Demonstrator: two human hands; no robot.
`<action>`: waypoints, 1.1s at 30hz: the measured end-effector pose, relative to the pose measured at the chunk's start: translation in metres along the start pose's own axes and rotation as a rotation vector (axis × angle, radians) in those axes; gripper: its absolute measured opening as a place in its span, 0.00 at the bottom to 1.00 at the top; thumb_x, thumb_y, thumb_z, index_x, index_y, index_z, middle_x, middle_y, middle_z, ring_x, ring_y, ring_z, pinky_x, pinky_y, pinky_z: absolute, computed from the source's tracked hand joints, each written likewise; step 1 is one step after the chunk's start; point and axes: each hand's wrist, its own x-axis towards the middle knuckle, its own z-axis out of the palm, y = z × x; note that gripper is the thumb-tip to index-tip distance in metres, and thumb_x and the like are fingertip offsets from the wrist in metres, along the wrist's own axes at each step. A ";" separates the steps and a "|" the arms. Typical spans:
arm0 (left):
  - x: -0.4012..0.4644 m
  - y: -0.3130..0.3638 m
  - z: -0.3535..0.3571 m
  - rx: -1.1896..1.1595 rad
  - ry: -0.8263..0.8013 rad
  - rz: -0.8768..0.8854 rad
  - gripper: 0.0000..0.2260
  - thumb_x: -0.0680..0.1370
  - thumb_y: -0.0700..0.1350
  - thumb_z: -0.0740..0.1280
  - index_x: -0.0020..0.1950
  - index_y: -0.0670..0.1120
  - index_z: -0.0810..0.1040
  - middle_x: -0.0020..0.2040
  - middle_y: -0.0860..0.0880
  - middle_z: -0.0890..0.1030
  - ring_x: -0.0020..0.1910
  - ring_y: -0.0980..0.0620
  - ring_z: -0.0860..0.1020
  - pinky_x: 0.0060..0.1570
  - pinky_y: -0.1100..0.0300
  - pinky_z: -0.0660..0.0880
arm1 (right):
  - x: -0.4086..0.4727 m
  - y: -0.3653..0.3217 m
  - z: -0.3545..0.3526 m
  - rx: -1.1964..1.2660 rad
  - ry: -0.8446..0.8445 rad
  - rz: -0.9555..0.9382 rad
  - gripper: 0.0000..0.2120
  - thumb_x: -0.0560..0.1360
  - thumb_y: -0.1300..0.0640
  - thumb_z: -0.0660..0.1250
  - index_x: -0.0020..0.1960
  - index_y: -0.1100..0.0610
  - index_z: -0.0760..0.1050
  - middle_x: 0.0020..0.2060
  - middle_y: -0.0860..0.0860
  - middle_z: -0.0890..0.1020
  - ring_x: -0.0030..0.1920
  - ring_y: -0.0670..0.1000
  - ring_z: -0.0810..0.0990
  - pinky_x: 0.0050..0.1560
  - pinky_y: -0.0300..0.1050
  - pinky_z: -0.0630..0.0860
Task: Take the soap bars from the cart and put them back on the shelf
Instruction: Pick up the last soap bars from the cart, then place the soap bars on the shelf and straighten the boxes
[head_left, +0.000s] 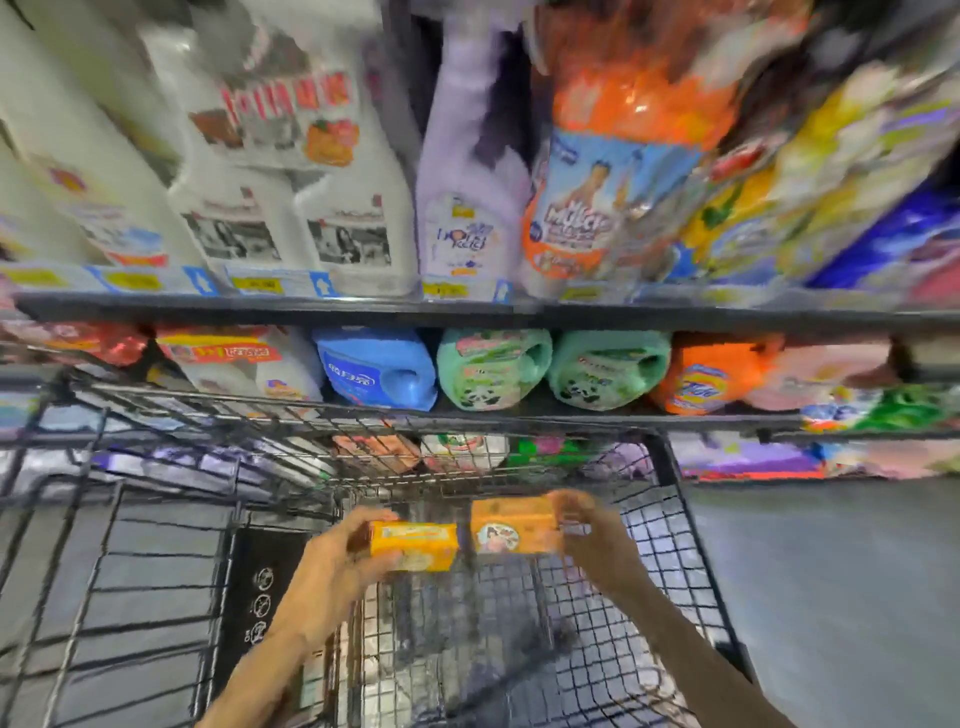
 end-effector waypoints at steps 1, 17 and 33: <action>-0.004 0.022 0.000 -0.012 -0.006 0.012 0.18 0.72 0.42 0.78 0.57 0.57 0.80 0.49 0.56 0.86 0.50 0.59 0.83 0.49 0.68 0.77 | -0.017 -0.012 -0.011 -0.020 0.023 -0.030 0.10 0.72 0.68 0.72 0.50 0.55 0.81 0.44 0.50 0.84 0.49 0.48 0.82 0.44 0.38 0.79; -0.075 0.388 0.111 -0.019 -0.250 0.514 0.23 0.64 0.58 0.81 0.56 0.60 0.80 0.48 0.51 0.87 0.48 0.50 0.85 0.52 0.53 0.80 | -0.335 -0.158 -0.249 -0.042 0.641 -0.339 0.23 0.65 0.70 0.79 0.57 0.59 0.79 0.48 0.50 0.86 0.48 0.41 0.84 0.46 0.32 0.77; -0.151 0.630 0.407 -0.024 -0.363 0.799 0.16 0.73 0.42 0.78 0.58 0.48 0.80 0.50 0.46 0.85 0.48 0.53 0.85 0.46 0.58 0.82 | -0.505 -0.154 -0.557 -0.005 0.851 -0.521 0.22 0.68 0.68 0.78 0.58 0.57 0.79 0.50 0.48 0.86 0.53 0.42 0.84 0.48 0.36 0.79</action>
